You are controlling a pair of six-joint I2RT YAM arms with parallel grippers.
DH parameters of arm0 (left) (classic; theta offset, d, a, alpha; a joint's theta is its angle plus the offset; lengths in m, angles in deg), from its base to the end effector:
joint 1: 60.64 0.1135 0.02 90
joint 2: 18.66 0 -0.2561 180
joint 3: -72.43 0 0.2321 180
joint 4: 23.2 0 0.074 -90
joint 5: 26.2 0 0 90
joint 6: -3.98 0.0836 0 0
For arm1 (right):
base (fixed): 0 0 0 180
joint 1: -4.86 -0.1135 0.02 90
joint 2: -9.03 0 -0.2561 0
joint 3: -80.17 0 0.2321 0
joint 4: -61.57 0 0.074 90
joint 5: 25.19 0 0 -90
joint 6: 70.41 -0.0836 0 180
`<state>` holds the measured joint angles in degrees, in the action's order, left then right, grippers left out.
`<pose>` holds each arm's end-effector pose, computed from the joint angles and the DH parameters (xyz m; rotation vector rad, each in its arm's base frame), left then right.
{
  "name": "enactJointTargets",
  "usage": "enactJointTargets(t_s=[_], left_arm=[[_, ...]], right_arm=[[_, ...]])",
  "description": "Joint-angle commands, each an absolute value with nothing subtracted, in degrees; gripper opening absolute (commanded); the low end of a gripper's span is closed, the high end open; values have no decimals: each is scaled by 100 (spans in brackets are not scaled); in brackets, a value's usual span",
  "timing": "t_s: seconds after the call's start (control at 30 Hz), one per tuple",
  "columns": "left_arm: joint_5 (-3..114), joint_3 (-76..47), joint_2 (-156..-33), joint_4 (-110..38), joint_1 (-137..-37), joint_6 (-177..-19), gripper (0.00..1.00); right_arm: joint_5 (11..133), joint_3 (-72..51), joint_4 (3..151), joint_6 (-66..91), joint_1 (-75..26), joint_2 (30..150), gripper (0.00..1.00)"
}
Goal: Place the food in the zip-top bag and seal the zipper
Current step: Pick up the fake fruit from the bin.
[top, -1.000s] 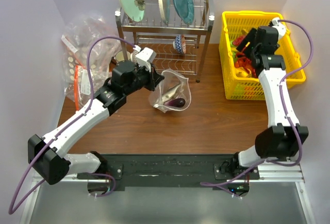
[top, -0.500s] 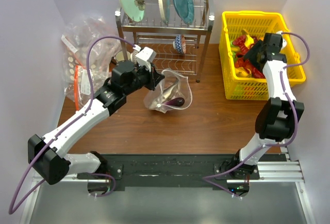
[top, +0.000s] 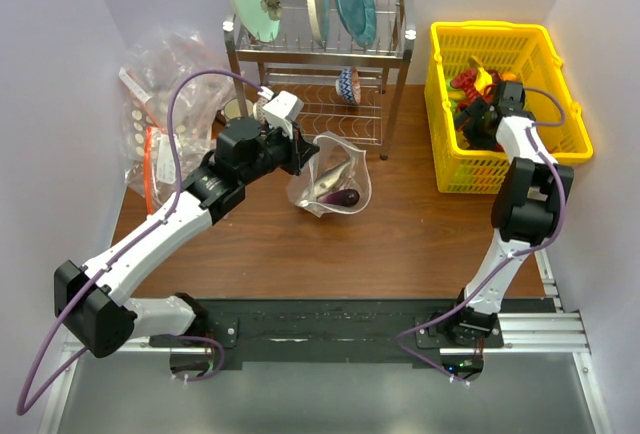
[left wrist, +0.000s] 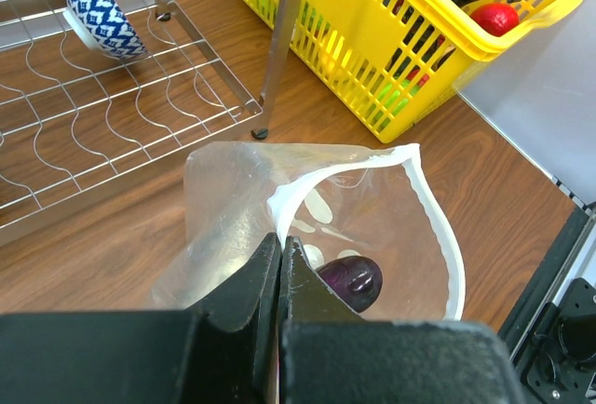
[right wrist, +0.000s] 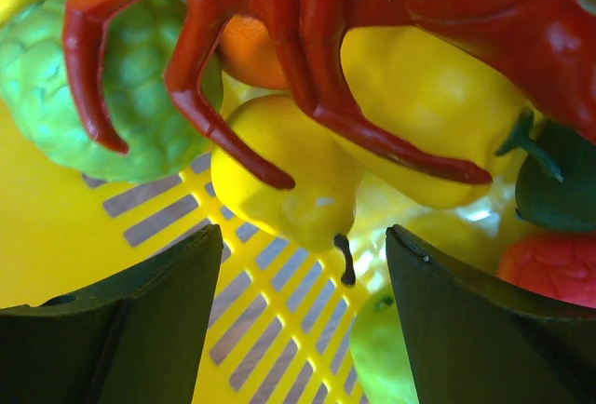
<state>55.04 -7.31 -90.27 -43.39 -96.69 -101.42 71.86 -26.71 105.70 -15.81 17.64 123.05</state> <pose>0.2530 -0.1999 0.3566 0.4428 1.7931 -0.7744 0.4438 -0.0901 0.1961 0.9645 2.2890 0.3212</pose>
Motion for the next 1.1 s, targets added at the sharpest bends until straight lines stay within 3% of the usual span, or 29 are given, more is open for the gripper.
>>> enactJointTargets(t_s=[0.0,0.23,0.37,0.6,1.07], left_arm=[[5483,-716,-8985,-3985,-9659,-10026,0],[5457,-707,-8959,-3976,-9659,-10044,0],[5457,-724,-8932,-3985,-9668,-10044,0],[5518,-707,-8897,-3985,-9668,-10009,0],[5598,-716,-8888,-4012,-9668,-9973,0]], right_arm=[[7316,-2736,10231,-1697,1778,12293,73],[7035,-2806,10073,-1732,1778,12531,70],[7061,-2798,10038,-1741,1787,12636,59],[7043,-2569,9967,-1855,1813,12365,32],[6298,-2262,10160,-1644,1813,10923,32]])
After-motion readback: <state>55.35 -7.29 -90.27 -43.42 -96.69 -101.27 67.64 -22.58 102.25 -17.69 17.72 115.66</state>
